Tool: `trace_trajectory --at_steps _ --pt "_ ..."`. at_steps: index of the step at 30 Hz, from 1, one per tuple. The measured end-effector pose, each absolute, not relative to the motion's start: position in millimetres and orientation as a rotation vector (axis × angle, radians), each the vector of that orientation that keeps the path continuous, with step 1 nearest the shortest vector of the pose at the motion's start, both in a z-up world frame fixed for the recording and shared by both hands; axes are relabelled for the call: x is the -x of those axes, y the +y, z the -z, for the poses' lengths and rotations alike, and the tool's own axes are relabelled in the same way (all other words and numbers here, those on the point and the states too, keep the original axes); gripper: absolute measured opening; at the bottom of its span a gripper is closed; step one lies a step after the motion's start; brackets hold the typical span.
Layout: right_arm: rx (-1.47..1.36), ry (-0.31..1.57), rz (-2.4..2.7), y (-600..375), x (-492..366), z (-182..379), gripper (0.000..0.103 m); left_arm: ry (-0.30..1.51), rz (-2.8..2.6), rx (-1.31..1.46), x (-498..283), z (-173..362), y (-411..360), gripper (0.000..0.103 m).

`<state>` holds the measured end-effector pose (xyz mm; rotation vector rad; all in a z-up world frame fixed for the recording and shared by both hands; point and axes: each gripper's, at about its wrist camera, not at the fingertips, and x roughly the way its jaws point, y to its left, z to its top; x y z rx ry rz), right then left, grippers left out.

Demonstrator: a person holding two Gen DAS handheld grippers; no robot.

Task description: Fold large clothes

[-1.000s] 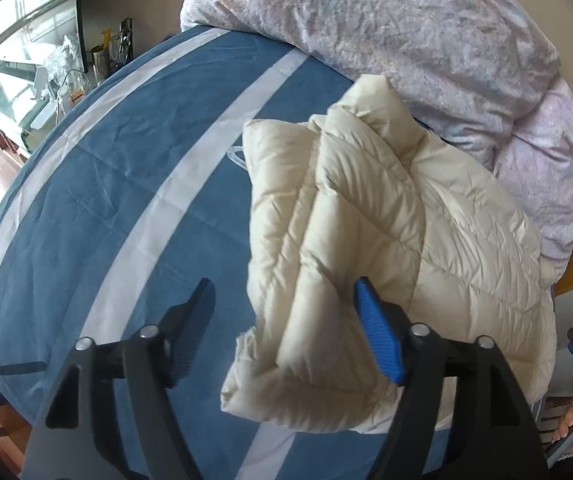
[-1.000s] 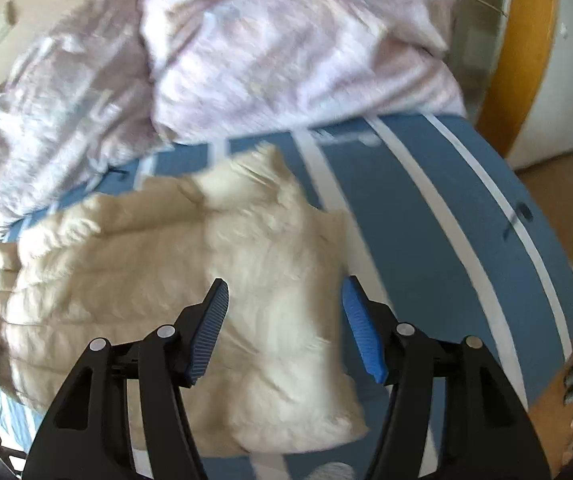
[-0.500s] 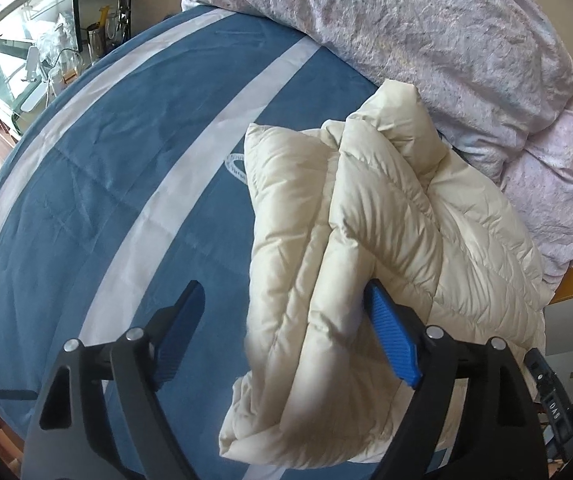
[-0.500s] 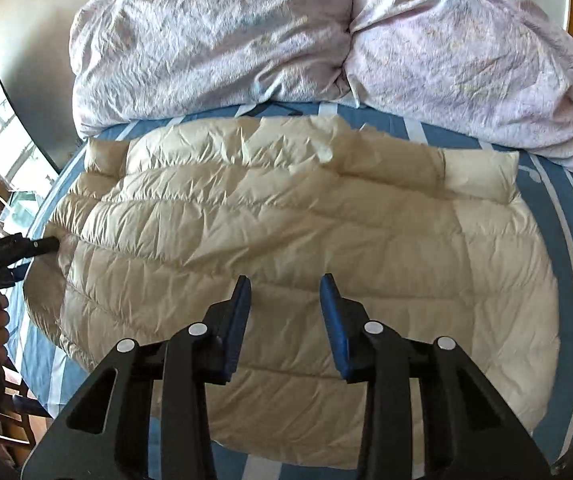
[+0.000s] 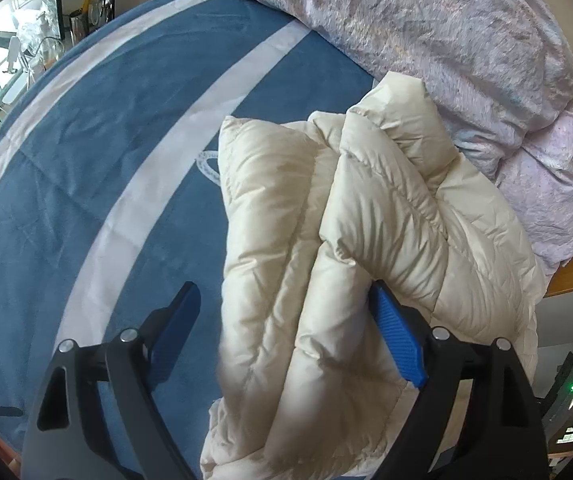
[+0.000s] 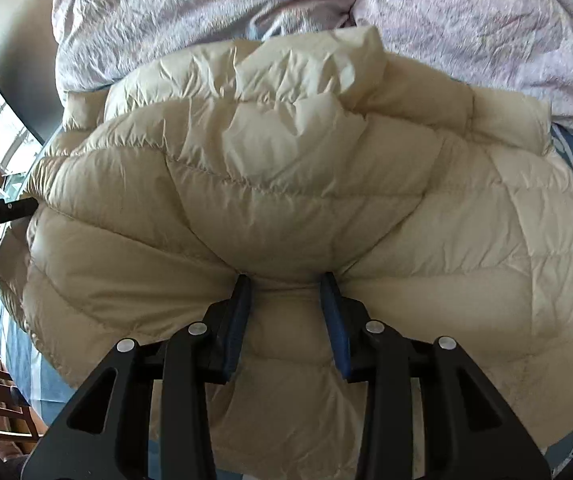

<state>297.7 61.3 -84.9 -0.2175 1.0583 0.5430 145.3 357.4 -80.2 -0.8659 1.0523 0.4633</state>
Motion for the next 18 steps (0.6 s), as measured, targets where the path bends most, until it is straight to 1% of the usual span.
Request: trace_trajectory --at_steps 4,6,8,9,11,12,14,15,17,18 --pt "0.216 1.063 -0.541 61.4 -297.7 86.7 0.038 1.053 -0.437 0.893 -148.5 84.3 358.8 0.085" --pt "0.214 1.068 -0.542 61.1 -298.0 87.4 0.038 1.047 -0.42 0.903 -150.0 84.6 357.6 0.081" --pt "0.211 1.073 -0.542 61.7 -298.5 87.2 0.038 1.043 -0.398 0.911 -152.8 83.3 355.1 0.069" --pt "0.209 1.075 -0.542 61.8 -298.7 87.4 0.038 1.041 -0.393 0.906 -154.5 81.5 353.1 0.067" --pt "0.206 1.078 -0.543 62.6 -299.1 88.5 0.039 1.037 -0.383 0.898 -157.7 78.3 350.2 0.056" --pt "0.205 1.079 -0.544 62.6 -299.2 88.9 0.039 1.034 -0.378 0.896 -159.0 76.5 348.8 0.053" --pt "0.201 1.078 -0.545 62.8 -299.7 89.7 0.039 1.023 -0.362 0.893 -161.3 72.3 345.2 0.038" --pt "0.198 1.078 -0.547 62.7 -300.2 90.2 0.039 1.019 -0.356 0.892 -161.5 70.4 344.2 0.035" --pt "0.192 1.077 -0.55 62.2 -300.5 90.8 0.039 1.0 -0.351 0.882 -160.8 62.9 341.0 0.025" --pt "0.188 1.076 -0.552 61.5 -300.5 91.1 0.039 0.986 -0.347 0.875 -160.8 56.5 338.8 0.023"
